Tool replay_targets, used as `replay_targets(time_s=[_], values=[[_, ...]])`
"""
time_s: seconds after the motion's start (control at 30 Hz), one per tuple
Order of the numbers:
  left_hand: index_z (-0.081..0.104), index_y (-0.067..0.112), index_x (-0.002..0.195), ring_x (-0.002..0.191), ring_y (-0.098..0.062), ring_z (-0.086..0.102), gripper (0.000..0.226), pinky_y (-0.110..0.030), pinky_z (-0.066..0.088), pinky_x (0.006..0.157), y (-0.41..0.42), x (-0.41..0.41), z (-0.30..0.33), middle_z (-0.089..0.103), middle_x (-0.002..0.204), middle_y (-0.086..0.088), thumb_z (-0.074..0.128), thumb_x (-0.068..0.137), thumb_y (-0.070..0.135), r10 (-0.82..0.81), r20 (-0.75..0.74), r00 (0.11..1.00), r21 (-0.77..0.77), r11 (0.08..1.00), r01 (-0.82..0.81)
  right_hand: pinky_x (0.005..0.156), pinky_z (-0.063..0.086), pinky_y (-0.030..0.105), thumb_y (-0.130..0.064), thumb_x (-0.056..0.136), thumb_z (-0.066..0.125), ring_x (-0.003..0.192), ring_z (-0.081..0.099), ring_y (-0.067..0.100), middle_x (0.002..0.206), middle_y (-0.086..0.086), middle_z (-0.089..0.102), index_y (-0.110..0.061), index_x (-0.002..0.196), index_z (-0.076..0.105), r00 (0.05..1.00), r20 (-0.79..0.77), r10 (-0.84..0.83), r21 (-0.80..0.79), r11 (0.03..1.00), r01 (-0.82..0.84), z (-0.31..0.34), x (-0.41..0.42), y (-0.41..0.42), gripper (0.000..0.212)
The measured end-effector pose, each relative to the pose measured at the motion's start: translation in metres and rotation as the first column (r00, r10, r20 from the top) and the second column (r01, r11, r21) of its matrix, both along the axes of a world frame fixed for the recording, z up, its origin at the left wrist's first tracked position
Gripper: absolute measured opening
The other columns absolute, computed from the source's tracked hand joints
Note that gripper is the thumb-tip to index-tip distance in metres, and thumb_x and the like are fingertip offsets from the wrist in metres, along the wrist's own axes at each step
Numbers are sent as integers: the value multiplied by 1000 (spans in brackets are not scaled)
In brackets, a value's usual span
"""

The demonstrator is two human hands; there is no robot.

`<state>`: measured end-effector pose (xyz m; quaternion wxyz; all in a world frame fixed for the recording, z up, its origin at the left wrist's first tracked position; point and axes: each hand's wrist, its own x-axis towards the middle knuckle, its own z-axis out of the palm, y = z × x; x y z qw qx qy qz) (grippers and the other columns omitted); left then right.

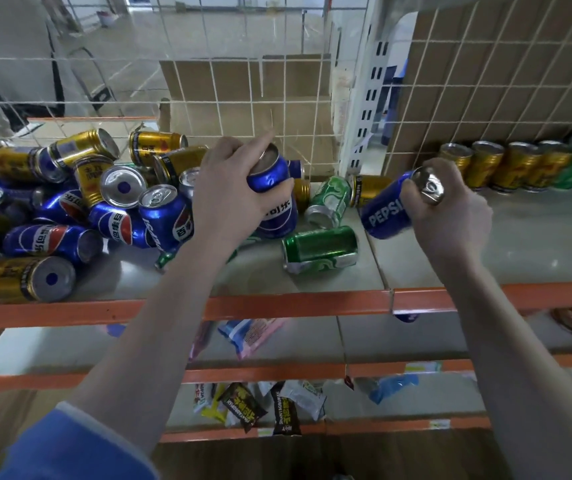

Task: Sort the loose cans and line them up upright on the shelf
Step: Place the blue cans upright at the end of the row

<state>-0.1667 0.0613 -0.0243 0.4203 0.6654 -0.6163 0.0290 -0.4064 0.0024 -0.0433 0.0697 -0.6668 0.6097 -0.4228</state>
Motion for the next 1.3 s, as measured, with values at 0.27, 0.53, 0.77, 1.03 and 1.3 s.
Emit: replay_targets(time_s=[0.27,0.53,0.77,1.03,1.3], values=[[50,29,135,106,-22,49,65,-29,36,85,-24,-64,10,52,114,-6,65,75,50,78,87,993,28,996,-80,68,42,32,-42,90,50,93,58,33,103,12,66,-24,117,55,996,-35,85,69,994,-82,-1,-62,-26,33],[51,28,134,107,-20,48,62,-31,40,84,-70,-178,8,50,118,-4,70,77,42,123,44,991,60,990,-126,71,51,37,-45,87,52,93,61,29,104,9,68,-26,117,58,982,-117,149,147,980,-131,-3,-169,-63,36],[50,31,135,112,-19,46,62,-31,36,90,-97,-239,5,51,119,-3,70,77,40,67,58,996,99,993,-72,66,45,28,-41,86,56,94,61,25,106,5,69,-25,115,60,980,-112,167,218,966,-140,-4,-238,-80,34],[53,30,133,107,-25,50,62,-36,42,86,-128,-261,-13,53,114,-5,72,75,39,-24,62,998,148,989,14,73,55,42,-50,76,54,91,62,27,102,3,69,-28,108,62,992,-37,122,253,961,-109,-15,-267,-94,39],[50,30,135,104,-19,48,63,-29,39,79,-177,-330,-32,51,111,-1,71,76,40,-55,64,996,216,976,40,68,49,34,-46,84,52,92,58,23,105,2,67,-29,109,59,985,-132,109,325,944,-61,-19,-336,-140,31]])
